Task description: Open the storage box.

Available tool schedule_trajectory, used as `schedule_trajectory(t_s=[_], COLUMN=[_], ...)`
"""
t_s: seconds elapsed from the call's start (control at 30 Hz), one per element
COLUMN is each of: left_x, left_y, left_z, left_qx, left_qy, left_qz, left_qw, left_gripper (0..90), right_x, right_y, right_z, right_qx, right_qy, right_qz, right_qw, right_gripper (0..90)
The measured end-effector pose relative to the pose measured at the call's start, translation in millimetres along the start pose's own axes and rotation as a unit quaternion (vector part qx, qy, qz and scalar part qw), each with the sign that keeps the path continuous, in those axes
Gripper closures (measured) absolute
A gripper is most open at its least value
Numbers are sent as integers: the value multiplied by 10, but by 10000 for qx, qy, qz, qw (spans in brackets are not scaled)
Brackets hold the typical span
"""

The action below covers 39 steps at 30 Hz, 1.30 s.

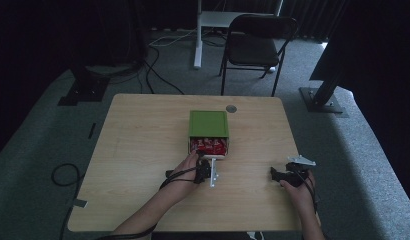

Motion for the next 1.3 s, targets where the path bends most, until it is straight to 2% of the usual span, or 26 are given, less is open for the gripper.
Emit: schedule_trajectory(t_s=[0.07,0.2,0.27,0.33,0.4,0.5,0.9,1.3], left_x=[-4,0,-8,-10,-9,-6,-27,-31], left_y=[13,29,35,38,48,59,45,15], left_z=[6,10,8,-6,8,-9,-36,-26], left_qx=[-118,-364,-449,-570,-644,-737,-534,-492], left_qy=[45,314,272,370,441,445,500,471], left_qz=[28,-13,-40,-70,-61,-75,-165,-187], left_qw=[9999,9988,9986,9977,9969,9963,9972,9975], left_gripper=[473,539,579,629,639,686,720,721], right_x=[0,0,0,0,0,0,0,0], right_y=[0,0,0,0,0,0,0,0], right_z=[0,0,0,0,0,0,0,0], right_qx=[-1,0,0,0,0,0,-1,-1], right_qy=[1,-2,-2,-3,-2,-2,-1,0], right_qz=[-1,0,0,0,0,0,1,3], right_qw=[10000,10000,10000,10000,10000,10000,10000,10000], right_gripper=[105,105,105,105,105,105,105,105])
Point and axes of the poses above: each handheld gripper's, and its own axes: y roughly forward along the jaws, x roughly out of its underside, z roughly to its right, the point moved 6 cm from there along y, roughly forward along the jaws, and after that the axes turned 6 degrees about -x, right-handed, at the moved point
